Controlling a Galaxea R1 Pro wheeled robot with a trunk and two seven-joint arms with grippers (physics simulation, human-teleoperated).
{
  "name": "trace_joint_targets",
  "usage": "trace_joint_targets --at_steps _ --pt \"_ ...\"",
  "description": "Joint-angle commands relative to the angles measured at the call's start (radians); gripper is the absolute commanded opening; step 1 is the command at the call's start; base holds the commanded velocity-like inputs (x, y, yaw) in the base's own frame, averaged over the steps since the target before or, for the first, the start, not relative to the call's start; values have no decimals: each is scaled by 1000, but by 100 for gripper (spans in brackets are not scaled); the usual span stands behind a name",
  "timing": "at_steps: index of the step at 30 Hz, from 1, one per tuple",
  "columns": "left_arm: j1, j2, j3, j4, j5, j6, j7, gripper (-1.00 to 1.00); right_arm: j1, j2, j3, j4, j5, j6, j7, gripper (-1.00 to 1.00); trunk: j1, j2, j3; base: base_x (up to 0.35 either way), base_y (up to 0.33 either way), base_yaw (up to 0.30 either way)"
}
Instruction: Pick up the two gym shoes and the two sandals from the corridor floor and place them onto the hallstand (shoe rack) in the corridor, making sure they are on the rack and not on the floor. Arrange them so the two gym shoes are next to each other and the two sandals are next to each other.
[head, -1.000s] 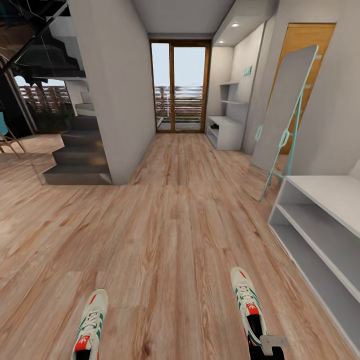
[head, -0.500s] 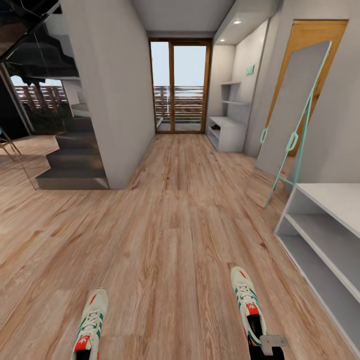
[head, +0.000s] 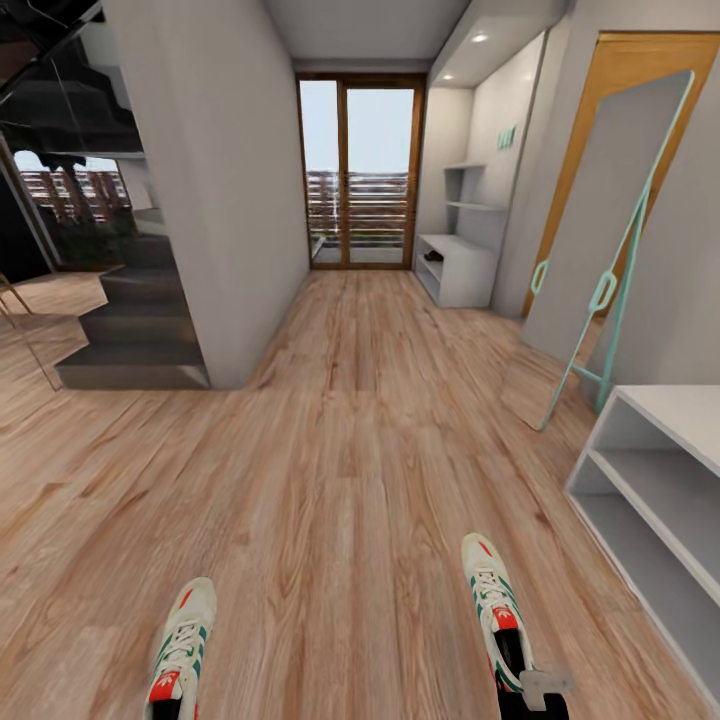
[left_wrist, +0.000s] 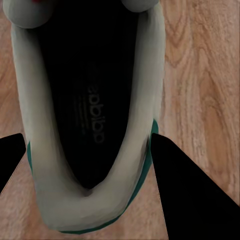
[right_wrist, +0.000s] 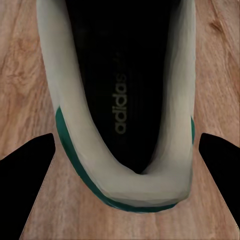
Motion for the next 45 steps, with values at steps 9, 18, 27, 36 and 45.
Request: trace_joint_targets --at_steps 9,18,27,36,45 --pt "-1 0 9 0 -9 -4 -4 -100 -1 0 -4 1 11 -2 -6 -100 0 0 -1 336 0 0" --pt "-1 0 9 0 -9 -4 -4 -100 -1 0 -4 1 11 -2 -6 -100 0 0 -1 336 0 0" --pt "-1 0 9 2 -9 -4 -4 -100 -1 0 -4 1 11 -2 -6 -100 0 0 -1 336 0 0" --pt "-1 0 10 2 -9 -4 -4 -100 -1 0 -4 1 11 -2 -6 -100 0 0 -1 336 0 0" --pt "-1 0 10 1 -9 -4 -4 -100 -1 0 -4 1 11 -2 -6 -100 0 0 -1 337 0 0"
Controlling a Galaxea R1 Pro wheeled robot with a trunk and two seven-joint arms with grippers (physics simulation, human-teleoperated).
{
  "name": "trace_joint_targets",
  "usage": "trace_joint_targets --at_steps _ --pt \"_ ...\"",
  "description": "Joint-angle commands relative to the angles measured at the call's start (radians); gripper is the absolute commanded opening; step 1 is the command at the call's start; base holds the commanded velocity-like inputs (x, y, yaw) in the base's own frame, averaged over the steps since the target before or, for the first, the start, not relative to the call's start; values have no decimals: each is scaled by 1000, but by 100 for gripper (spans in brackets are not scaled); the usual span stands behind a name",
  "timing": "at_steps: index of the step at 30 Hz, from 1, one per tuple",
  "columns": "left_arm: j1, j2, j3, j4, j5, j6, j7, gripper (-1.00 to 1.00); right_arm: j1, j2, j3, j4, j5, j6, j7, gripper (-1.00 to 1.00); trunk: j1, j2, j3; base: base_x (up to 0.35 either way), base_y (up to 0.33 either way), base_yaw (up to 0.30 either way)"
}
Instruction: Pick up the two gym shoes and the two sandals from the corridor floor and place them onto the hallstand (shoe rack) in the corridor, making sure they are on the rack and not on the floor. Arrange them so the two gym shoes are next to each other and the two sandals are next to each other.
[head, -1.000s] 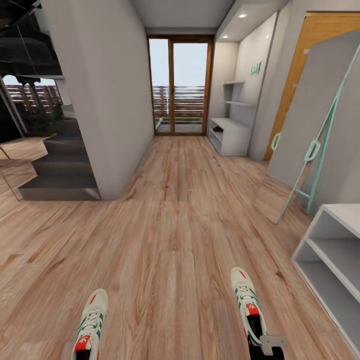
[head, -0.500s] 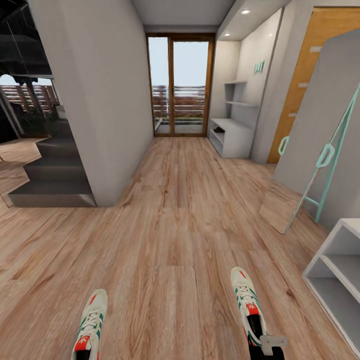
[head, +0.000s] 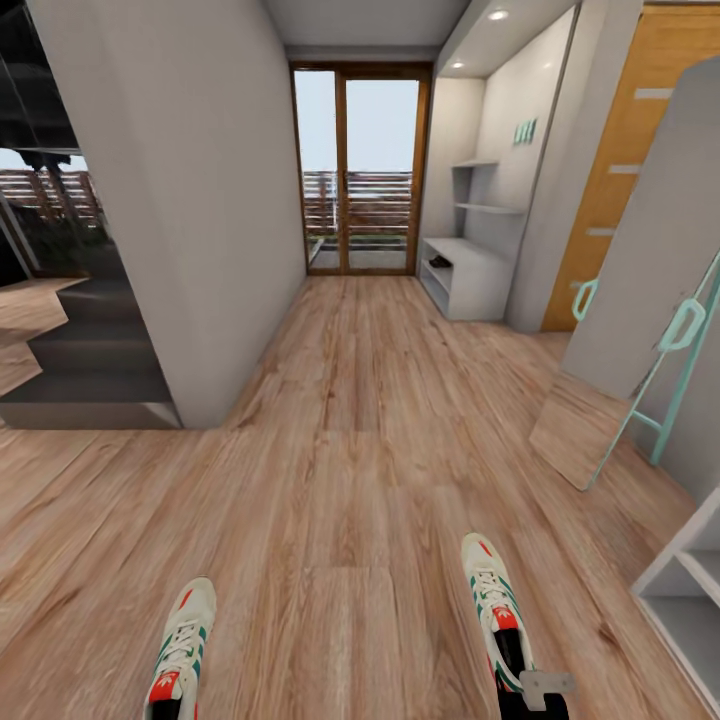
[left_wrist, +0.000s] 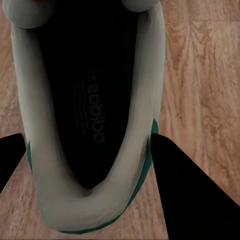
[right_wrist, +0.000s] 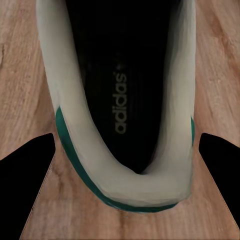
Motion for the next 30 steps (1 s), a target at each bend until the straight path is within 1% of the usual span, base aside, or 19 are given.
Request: trace_joint_targets --at_steps 1,30 --pt "-1 0 9 1 -9 -4 -4 -100 -1 0 -4 1 11 -2 -6 -100 0 0 -1 337 0 0" --pt "-1 0 9 0 -9 -5 -4 -100 -1 0 -4 1 11 -2 -6 -100 0 0 -1 336 0 0"
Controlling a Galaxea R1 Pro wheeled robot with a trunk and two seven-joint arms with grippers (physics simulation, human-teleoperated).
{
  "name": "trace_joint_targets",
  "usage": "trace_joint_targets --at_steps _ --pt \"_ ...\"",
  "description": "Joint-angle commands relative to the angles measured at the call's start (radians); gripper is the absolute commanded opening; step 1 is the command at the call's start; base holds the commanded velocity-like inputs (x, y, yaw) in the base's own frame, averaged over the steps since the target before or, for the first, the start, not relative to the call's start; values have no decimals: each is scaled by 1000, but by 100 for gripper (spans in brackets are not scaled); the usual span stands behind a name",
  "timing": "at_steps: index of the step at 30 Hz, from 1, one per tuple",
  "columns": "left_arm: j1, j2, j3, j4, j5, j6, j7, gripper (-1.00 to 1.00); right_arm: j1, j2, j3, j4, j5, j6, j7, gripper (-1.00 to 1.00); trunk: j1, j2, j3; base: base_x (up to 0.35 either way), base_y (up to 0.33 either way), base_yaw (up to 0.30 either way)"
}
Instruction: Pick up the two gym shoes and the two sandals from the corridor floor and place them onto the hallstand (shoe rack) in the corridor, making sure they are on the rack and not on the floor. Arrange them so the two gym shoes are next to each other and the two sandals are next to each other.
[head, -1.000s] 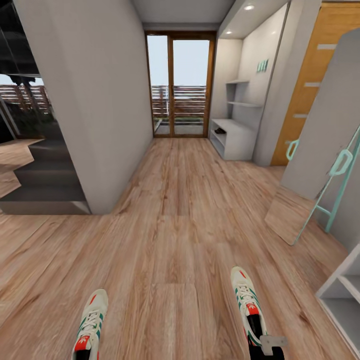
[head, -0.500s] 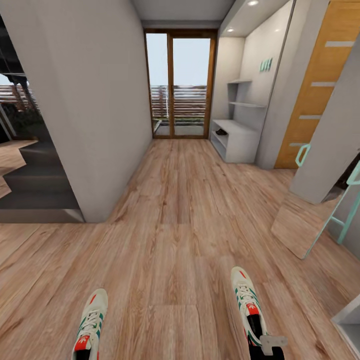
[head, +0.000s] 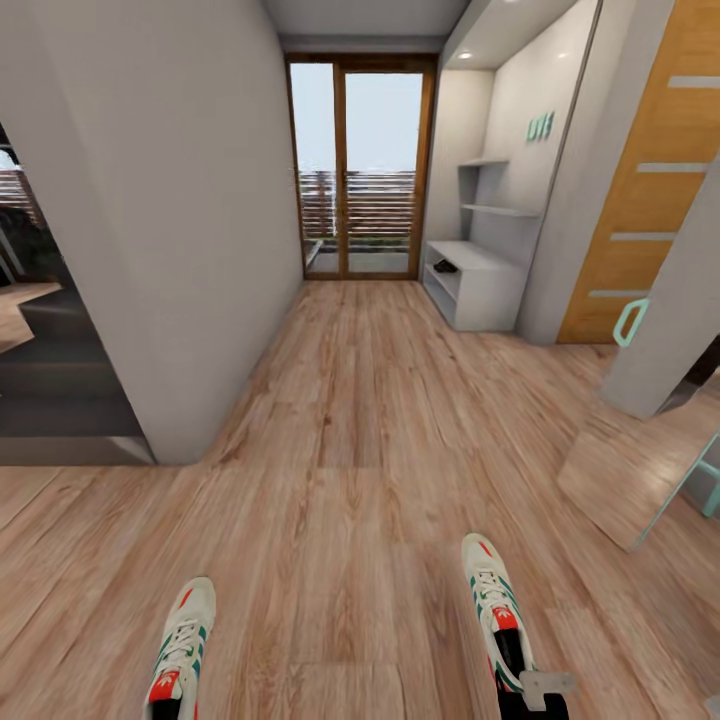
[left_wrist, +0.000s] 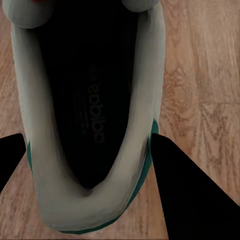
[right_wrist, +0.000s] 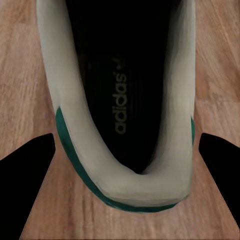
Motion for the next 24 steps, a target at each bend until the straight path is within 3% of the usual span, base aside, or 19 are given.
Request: trace_joint_targets --at_steps 1,24 --pt "-1 0 9 0 -9 -4 -4 -100 -1 0 -4 1 11 -2 -6 -100 0 0 -1 336 0 0" --pt "-1 0 9 2 -9 -2 -4 -100 -1 0 -4 1 11 -2 -6 -100 0 0 -1 336 0 0"
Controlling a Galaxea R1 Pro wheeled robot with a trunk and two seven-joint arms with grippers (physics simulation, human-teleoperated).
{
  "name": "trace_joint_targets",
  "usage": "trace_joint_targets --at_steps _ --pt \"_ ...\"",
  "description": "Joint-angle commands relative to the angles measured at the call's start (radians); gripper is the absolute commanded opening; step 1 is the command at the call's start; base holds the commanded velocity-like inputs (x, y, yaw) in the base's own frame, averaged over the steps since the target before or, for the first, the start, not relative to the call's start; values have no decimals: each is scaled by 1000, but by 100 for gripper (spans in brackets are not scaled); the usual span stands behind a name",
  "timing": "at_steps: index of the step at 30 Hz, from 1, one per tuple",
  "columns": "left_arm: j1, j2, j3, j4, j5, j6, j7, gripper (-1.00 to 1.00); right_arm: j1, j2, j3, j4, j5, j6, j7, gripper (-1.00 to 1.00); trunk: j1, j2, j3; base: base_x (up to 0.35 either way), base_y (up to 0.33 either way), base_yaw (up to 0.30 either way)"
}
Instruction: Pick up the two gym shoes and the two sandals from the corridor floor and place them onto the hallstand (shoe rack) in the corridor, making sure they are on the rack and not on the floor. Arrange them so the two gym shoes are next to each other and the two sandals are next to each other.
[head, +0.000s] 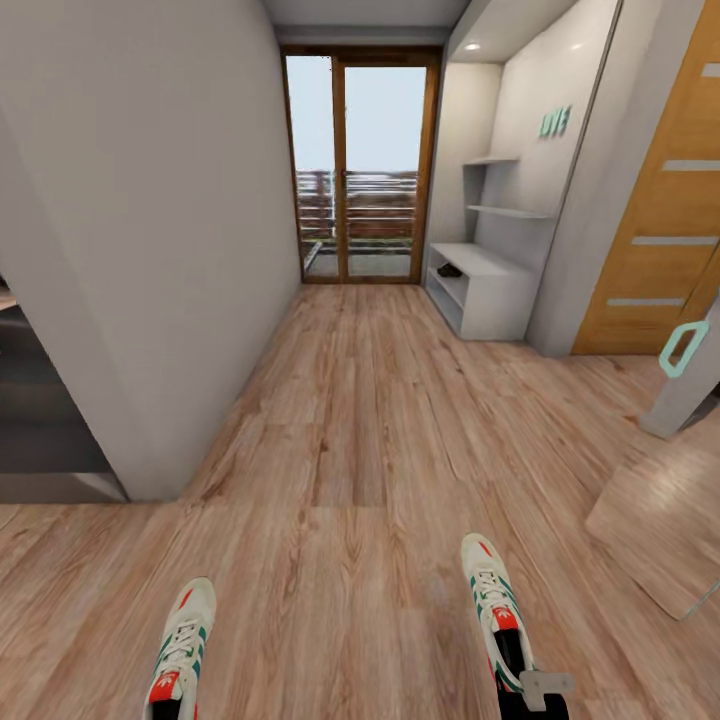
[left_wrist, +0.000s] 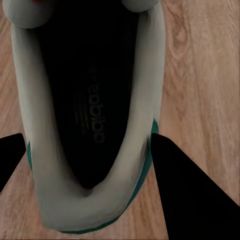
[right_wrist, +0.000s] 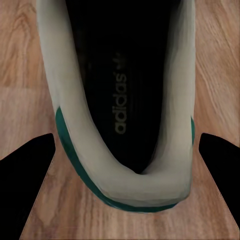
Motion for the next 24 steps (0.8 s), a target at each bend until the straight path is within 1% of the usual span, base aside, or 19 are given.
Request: trace_joint_targets --at_steps 1,24 --pt "-1 -1 9 0 -9 -4 -4 -100 -1 0 -4 1 11 -2 -6 -100 0 0 -1 336 0 0" --pt "-1 0 9 -1 -9 -5 -4 -100 -1 0 -4 0 11 -2 -6 -100 0 0 -1 336 0 0"
